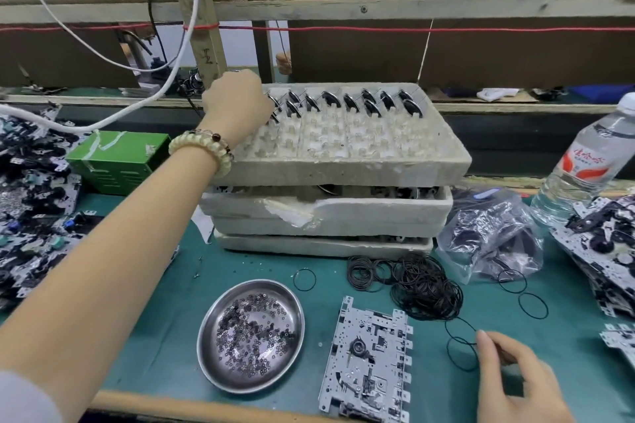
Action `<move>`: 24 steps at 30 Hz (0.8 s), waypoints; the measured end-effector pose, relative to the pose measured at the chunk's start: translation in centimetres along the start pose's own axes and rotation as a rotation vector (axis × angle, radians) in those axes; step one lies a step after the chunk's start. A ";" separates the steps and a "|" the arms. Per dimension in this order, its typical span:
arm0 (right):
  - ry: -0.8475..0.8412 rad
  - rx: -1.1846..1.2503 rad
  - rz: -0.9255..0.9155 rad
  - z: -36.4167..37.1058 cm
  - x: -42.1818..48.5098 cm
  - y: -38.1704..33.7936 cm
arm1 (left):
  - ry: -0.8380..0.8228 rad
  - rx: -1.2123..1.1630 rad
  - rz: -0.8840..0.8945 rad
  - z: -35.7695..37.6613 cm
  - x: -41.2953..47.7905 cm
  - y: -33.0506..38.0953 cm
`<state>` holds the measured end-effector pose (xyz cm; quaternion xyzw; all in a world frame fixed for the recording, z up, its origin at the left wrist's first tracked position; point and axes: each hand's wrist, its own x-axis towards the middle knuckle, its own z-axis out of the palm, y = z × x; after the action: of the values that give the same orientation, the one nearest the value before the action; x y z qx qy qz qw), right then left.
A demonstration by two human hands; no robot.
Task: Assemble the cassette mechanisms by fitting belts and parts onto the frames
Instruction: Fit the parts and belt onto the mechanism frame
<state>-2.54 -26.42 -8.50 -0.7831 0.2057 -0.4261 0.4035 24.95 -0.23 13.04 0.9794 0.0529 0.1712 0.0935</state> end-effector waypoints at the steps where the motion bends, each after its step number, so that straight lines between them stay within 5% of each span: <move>1: 0.007 0.004 0.012 0.0 -0.1 -0.1 | -0.005 -0.031 -0.010 0.2 0.1 0.0; 11: 0.005 -0.004 0.120 0.3 -0.4 -0.4 | 0.024 -0.339 -0.073 -1.0 -0.2 0.1; 17: 0.009 -0.012 0.124 0.5 -0.4 -0.7 | 0.159 -0.622 0.106 -4.3 -8.6 -0.2; 20: 0.006 0.087 0.055 0.0 0.2 -1.2 | 0.028 -0.857 0.179 -4.3 -15.4 -0.2; 24: -0.108 0.526 0.329 -1.4 1.9 -3.9 | -0.290 -1.236 0.078 -2.2 -22.1 0.1</move>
<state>-2.73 -26.06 -3.96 -0.6296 0.1904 -0.3514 0.6662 3.48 -2.94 7.87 0.7591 -0.1044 0.0388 0.6414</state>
